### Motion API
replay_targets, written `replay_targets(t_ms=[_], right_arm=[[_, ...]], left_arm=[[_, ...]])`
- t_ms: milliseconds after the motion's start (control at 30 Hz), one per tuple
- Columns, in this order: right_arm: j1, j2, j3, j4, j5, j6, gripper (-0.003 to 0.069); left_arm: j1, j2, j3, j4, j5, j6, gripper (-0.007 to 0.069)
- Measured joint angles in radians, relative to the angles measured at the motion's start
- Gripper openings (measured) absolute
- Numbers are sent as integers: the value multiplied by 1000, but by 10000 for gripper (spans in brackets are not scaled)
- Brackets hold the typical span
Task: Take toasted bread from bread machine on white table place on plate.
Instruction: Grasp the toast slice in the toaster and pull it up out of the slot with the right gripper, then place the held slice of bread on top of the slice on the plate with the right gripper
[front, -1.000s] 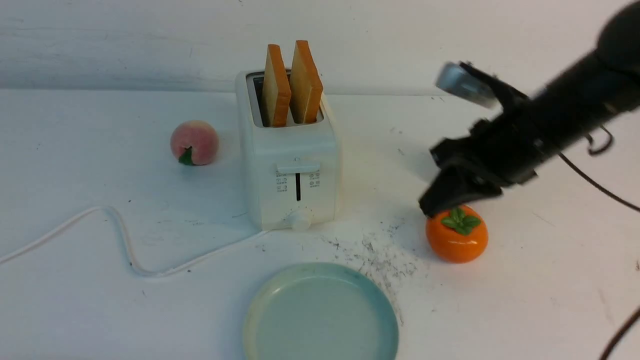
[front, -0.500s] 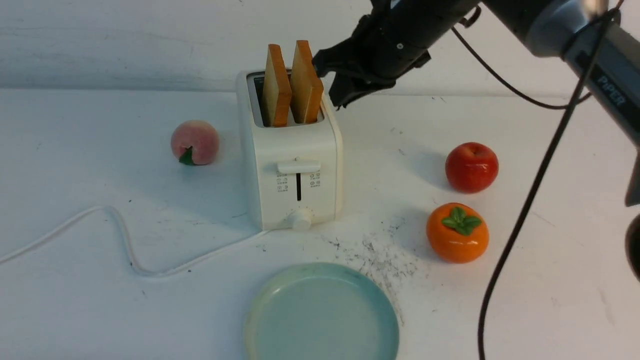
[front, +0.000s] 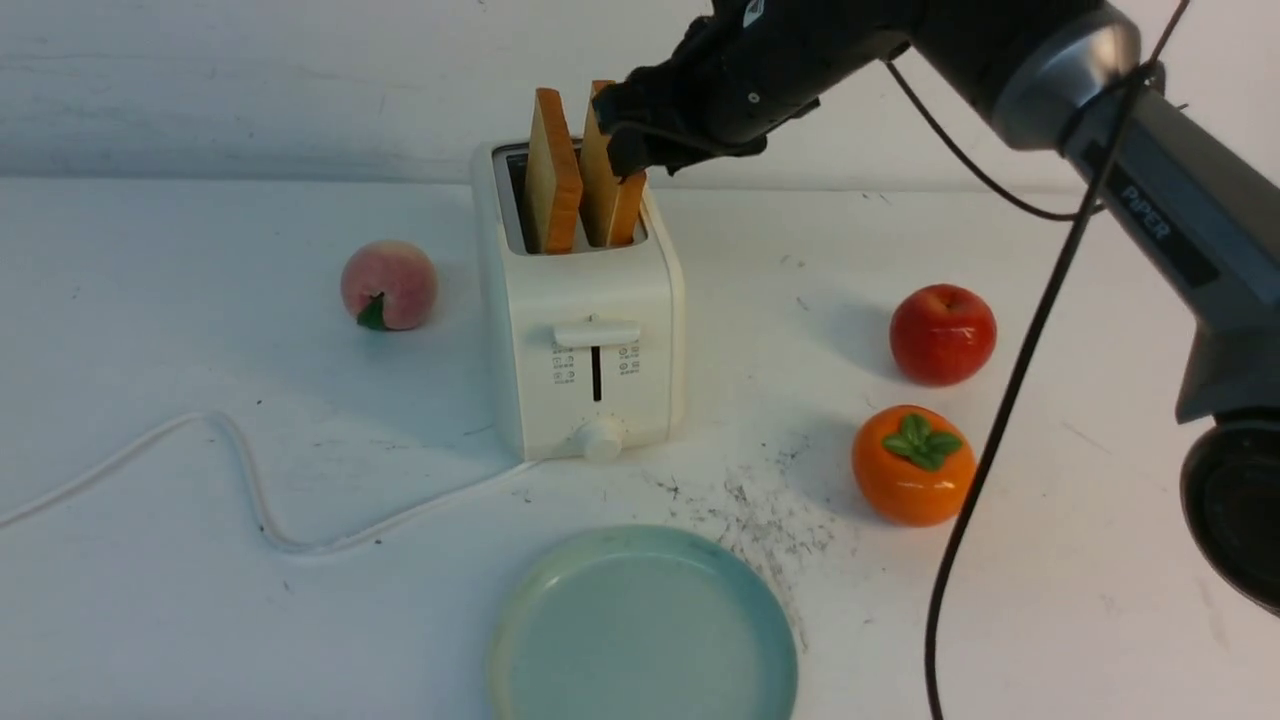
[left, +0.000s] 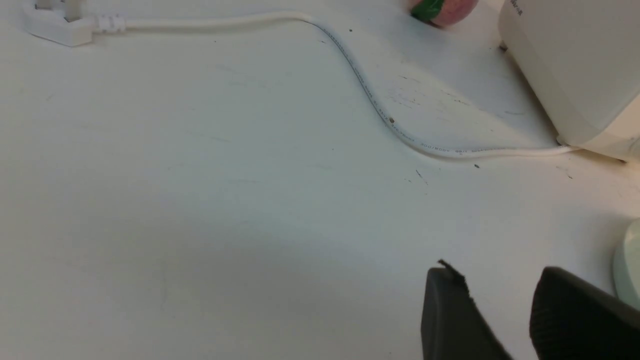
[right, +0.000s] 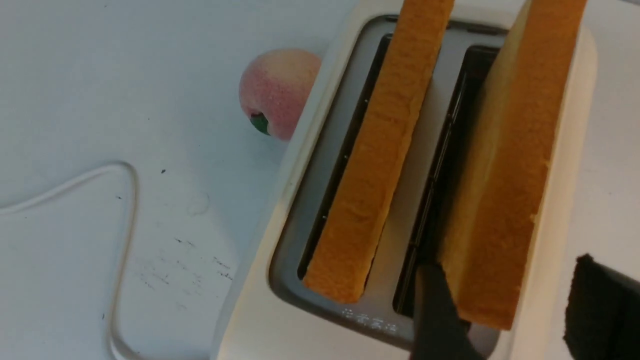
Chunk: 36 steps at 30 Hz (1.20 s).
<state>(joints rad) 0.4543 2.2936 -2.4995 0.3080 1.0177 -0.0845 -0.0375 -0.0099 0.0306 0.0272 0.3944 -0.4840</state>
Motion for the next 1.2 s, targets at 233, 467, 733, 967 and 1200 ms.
replay_targets(t_ms=[233, 467, 733, 967, 1200], right_arm=[[0, 49, 0, 11, -52, 1, 363], [0, 74, 0, 14, -82, 1, 349], [0, 69, 0, 17, -111, 1, 111], [0, -38, 0, -109, -99, 2, 106], [-1, -234, -1, -288, 13, 2, 106]], left_arm=[[0, 0, 0, 0, 0, 0, 239], [0, 0, 0, -1, 0, 0, 239], [0, 0, 0, -77, -14, 0, 239], [0, 0, 0, -133, -28, -1, 239], [0, 0, 0, -136, -31, -1, 239]])
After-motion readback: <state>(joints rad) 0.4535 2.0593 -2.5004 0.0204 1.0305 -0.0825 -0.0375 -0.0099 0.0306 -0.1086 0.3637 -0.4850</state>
